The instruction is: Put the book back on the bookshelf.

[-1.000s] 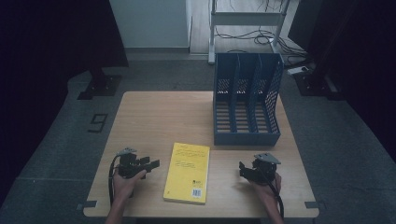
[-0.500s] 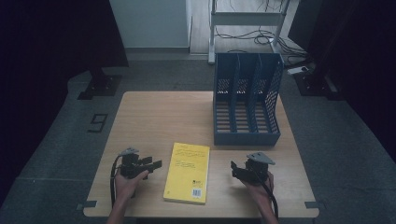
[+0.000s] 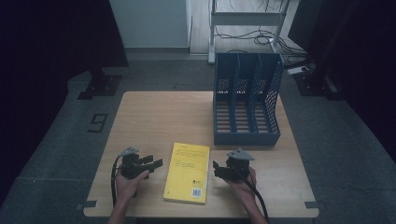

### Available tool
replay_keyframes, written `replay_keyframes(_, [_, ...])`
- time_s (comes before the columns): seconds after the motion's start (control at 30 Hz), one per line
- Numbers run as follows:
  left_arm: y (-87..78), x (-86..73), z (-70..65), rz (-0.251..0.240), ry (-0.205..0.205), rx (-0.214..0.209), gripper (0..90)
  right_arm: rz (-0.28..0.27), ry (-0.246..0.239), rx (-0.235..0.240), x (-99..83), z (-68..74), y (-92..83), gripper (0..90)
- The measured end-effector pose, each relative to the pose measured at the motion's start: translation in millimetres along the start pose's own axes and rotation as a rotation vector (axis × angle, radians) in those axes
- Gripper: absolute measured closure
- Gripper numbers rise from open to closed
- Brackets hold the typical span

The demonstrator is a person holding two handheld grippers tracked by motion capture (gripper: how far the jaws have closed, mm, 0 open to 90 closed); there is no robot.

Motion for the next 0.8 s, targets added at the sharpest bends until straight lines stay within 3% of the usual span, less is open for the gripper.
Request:
replay_keyframes(0.33, [2.2,-2.1,-1.2,0.013,-0.004,-0.004,37.6,0.026,-0.029,0.07,-1.2,28.6,17.6,13.4])
replay_keyframes(0.8, [8.1,-5.8,-3.1,0.036,0.005,-0.002,37.4,0.07,-0.038,0.107,-14.9,46.7,30.3,14.1])
Point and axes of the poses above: each handheld gripper's, and its own axes: y roughly forward along the jaws, x roughly out of its top, z roughly to its left, the point moved 8 cm from there along y, roughly forward along the jaws, and after that the axes turned 3 degrees about y, right-handed, at the moved point
